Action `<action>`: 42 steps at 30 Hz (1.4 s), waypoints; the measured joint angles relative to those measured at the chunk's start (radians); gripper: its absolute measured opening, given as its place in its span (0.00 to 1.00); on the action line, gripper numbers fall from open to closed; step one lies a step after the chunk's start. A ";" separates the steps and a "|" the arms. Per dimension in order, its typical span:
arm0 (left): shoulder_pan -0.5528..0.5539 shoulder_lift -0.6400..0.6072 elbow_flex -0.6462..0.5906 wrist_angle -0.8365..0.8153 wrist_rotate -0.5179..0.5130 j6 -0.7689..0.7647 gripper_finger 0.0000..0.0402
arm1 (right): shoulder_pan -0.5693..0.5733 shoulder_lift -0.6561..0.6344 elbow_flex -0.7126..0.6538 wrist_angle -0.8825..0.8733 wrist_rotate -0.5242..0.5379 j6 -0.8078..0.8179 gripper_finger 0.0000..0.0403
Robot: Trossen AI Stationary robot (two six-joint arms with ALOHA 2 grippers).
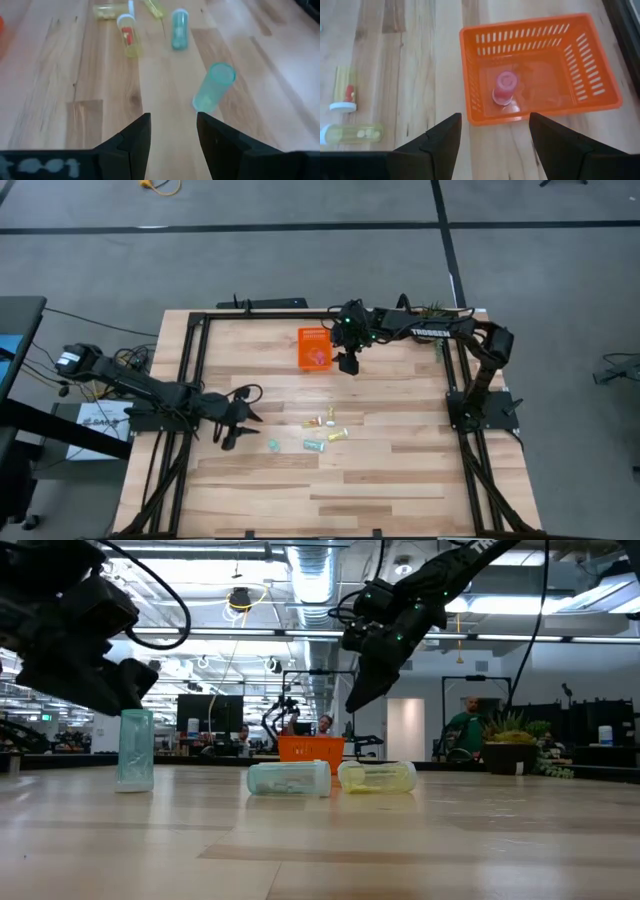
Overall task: Pick and place pill bottles into a basket
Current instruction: Put the blue pill bottle into the orange bin
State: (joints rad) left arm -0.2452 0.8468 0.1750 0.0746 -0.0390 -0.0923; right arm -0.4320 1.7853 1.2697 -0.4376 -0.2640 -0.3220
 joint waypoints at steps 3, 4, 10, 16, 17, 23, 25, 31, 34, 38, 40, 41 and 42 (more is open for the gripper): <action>-0.003 0.016 0.000 0.000 -0.001 0.006 0.37 | 0.000 0.000 0.000 0.004 0.000 0.000 0.57; -0.003 0.020 0.000 0.000 -0.004 0.007 0.37 | 0.000 0.000 0.000 0.005 0.000 0.000 0.57; -0.002 0.024 0.000 -0.037 -0.078 0.008 0.37 | 0.000 0.000 0.000 0.004 0.000 0.000 0.57; -0.002 0.024 0.000 -0.024 -0.110 -0.089 0.37 | 0.000 0.000 0.000 0.003 0.000 0.000 0.57; -0.002 0.024 0.000 -0.023 -0.112 -0.102 0.37 | 0.000 0.000 0.000 0.003 0.000 0.000 0.57; -0.006 0.024 0.000 -0.022 -0.099 -0.155 0.37 | 0.000 0.000 0.000 -0.001 0.000 0.000 0.57; -0.025 0.024 0.000 -0.020 -0.093 -0.164 0.37 | 0.000 0.000 0.000 -0.008 0.000 0.000 0.57; -0.109 0.024 0.000 -0.024 -0.096 -0.061 0.37 | 0.000 0.001 0.000 -0.028 0.000 0.000 0.57; -0.129 0.024 0.000 -0.009 -0.101 0.008 0.37 | 0.000 0.001 0.000 -0.028 0.000 0.000 0.57; -0.130 0.024 0.000 0.020 -0.113 0.050 0.37 | 0.000 0.001 0.000 -0.033 0.000 0.000 0.57; -0.130 0.024 0.000 0.036 -0.126 0.058 0.37 | 0.000 0.001 0.000 -0.037 0.000 0.000 0.57; -0.130 0.024 0.000 0.043 -0.128 0.065 0.37 | 0.000 0.001 0.000 -0.043 0.000 0.000 0.57; -0.130 0.024 0.000 0.051 -0.130 0.066 0.37 | 0.000 0.001 0.000 -0.050 0.000 0.000 0.57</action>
State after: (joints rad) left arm -0.3752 0.8711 0.1749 0.1260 -0.1691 -0.0259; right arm -0.4320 1.7859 1.2697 -0.4871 -0.2642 -0.3218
